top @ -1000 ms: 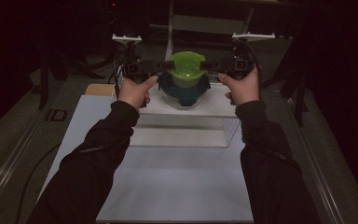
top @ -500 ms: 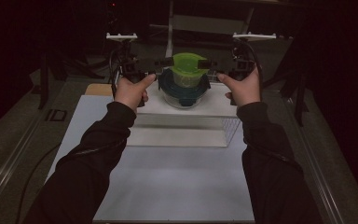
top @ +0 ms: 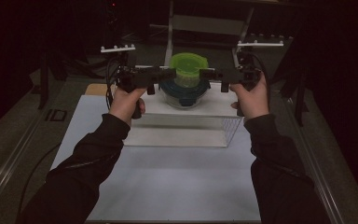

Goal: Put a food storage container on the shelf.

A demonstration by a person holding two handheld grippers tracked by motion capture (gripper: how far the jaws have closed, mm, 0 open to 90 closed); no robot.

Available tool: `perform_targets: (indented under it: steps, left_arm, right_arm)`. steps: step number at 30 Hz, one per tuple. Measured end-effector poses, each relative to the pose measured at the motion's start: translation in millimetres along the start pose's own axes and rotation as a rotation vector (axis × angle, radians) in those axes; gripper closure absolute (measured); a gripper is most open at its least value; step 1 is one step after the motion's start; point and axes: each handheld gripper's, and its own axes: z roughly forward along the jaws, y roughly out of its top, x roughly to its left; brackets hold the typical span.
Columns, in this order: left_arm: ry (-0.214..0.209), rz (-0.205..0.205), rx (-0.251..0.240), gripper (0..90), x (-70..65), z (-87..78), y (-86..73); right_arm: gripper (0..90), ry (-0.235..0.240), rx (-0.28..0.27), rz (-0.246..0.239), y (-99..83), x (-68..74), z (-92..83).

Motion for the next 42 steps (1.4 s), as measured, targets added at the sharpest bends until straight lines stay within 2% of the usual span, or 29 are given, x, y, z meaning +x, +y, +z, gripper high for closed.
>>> perform_targets:
  steps: [2,6,7,8,14,21,22,31,36,38,42]
  left_arm:
    - [-0.021,0.016,0.009,2.0,-1.6,0.2,-4.7]
    - [-0.015,0.059,0.002,1.9,-7.4,-4.6,-14.3]
    - [-0.015,0.059,0.002,1.9,-7.4,-4.6,-14.3]
    - [-0.015,0.078,0.003,1.9,-10.5,-8.1,-19.2]
    - [-0.030,0.093,0.008,2.0,-16.1,-16.0,-31.3]
    - [-0.035,0.136,0.018,2.6,-23.3,-25.9,-48.8]
    - [-0.029,0.155,0.019,2.6,-25.7,-28.7,-55.5]
    - [-0.055,0.195,0.059,2.6,-31.6,-42.2,-93.4]
    - [-0.056,0.218,0.089,2.6,-33.9,-45.7,-116.8]
    - [-0.056,0.225,0.101,2.6,-33.9,-46.8,-125.0]
    - [-0.063,0.225,0.117,2.6,-32.5,-48.0,-138.0]
  right_arm:
    - [17.7,0.007,0.004,-0.008,-4.7,1.8,-1.5]
    - [17.9,0.023,-0.003,-0.014,-15.8,3.6,-5.4]
    - [17.9,0.023,-0.003,-0.014,-15.8,3.6,-5.4]
    - [18.0,0.030,0.003,-0.020,-22.4,4.4,-6.7]
    - [18.1,0.042,0.009,-0.038,-37.7,4.5,-8.0]
    - [18.2,0.056,0.005,-0.074,-66.4,7.4,-11.1]
    - [18.3,0.058,0.004,-0.076,-70.2,8.0,-11.3]
    - [18.2,0.072,0.009,-0.130,-111.5,8.9,-7.6]
    - [18.2,0.094,0.010,-0.111,-140.0,0.1,-2.6]
    - [18.2,0.088,0.021,-0.110,-149.9,-4.2,-0.5]
    - [18.2,0.091,0.022,-0.094,-163.3,-10.2,0.6]
